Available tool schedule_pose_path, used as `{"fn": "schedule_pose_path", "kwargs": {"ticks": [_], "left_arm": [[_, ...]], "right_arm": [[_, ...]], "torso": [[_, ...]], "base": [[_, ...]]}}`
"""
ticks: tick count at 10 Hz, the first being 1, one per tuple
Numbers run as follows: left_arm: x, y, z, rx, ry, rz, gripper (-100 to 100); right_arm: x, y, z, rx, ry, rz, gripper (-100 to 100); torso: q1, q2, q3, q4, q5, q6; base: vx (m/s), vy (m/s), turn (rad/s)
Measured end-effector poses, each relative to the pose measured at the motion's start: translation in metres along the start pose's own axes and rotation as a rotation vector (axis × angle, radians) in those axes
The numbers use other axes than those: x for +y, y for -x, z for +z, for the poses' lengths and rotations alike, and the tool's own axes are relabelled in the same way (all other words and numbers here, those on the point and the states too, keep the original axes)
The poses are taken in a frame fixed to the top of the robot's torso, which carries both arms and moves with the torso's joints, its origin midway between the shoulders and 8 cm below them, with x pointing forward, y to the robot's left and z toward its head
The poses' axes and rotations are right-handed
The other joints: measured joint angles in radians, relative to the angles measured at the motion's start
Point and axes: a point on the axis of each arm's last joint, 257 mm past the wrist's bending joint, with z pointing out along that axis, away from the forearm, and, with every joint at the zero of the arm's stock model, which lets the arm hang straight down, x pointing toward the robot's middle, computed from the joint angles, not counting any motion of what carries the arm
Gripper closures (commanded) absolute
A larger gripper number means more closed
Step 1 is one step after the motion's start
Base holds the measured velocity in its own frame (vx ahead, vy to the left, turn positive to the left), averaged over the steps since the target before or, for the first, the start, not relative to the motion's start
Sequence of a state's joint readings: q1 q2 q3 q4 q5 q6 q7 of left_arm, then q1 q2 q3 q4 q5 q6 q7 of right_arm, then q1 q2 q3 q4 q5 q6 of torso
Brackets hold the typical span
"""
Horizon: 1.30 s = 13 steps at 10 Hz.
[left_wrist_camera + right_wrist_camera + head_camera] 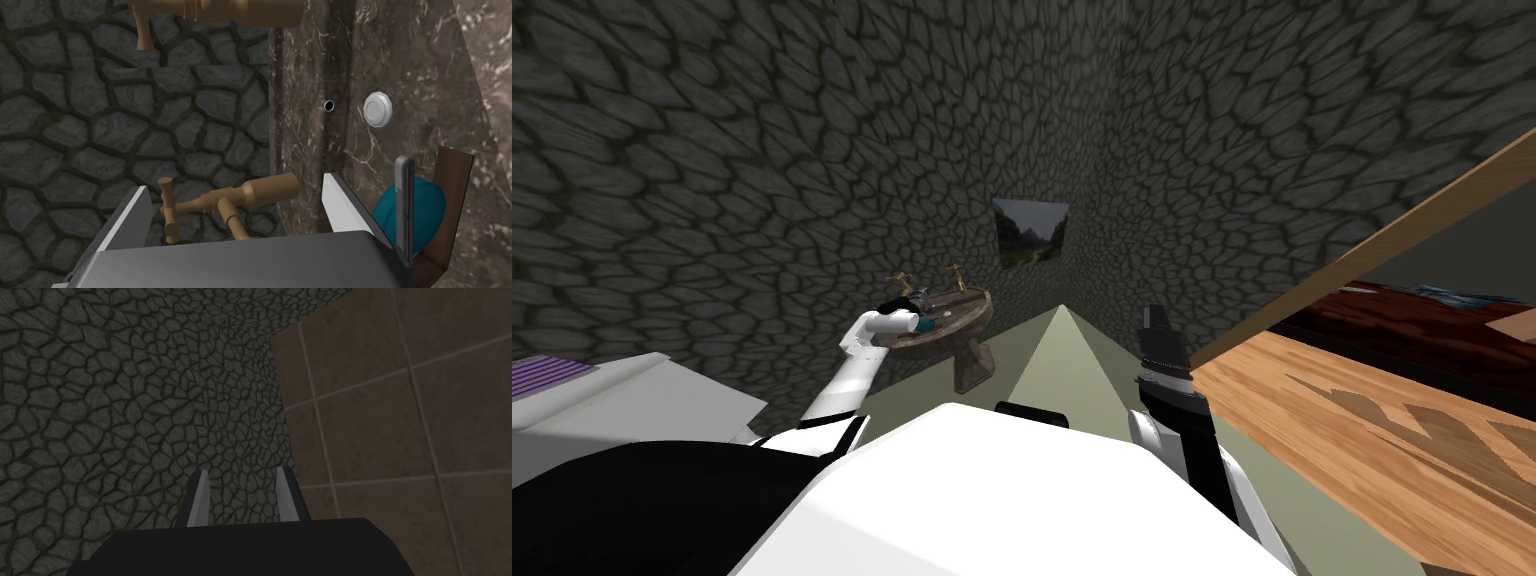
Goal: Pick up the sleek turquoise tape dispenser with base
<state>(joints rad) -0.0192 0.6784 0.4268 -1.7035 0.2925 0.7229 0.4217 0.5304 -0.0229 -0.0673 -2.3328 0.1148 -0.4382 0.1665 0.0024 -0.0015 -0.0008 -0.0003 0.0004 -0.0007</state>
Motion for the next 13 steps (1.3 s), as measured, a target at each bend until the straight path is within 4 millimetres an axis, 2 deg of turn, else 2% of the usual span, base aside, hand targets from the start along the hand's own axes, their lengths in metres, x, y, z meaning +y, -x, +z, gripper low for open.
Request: {"fn": "schedule_pose_path", "kwargs": {"ticks": [2,5,13], "left_arm": [[0.009,0.008,0.001,-0.024,0.043,-0.014,-100],[0.026,0.031,0.004,-0.076,0.129,-0.060,-100],[0.086,0.074,-0.001,-0.193,0.368,-0.177,-100]], "right_arm": [[0.000,0.000,0.000,0.000,0.000,0.000,0],[0.000,0.000,0.000,0.000,0.000,0.000,0],[0.000,0.000,0.000,0.000,0.000,0.000,0]], "torso": [[-0.001,0.001,0.001,0.000,0.000,0.000],[0.000,0.000,0.000,0.000,0.000,0.000],[0.001,-0.001,-0.001,0.000,0.000,0.000]], "base": [[0.019,0.012,-0.009],[0.032,0.025,-0.016],[0.039,0.039,-0.004]]}}
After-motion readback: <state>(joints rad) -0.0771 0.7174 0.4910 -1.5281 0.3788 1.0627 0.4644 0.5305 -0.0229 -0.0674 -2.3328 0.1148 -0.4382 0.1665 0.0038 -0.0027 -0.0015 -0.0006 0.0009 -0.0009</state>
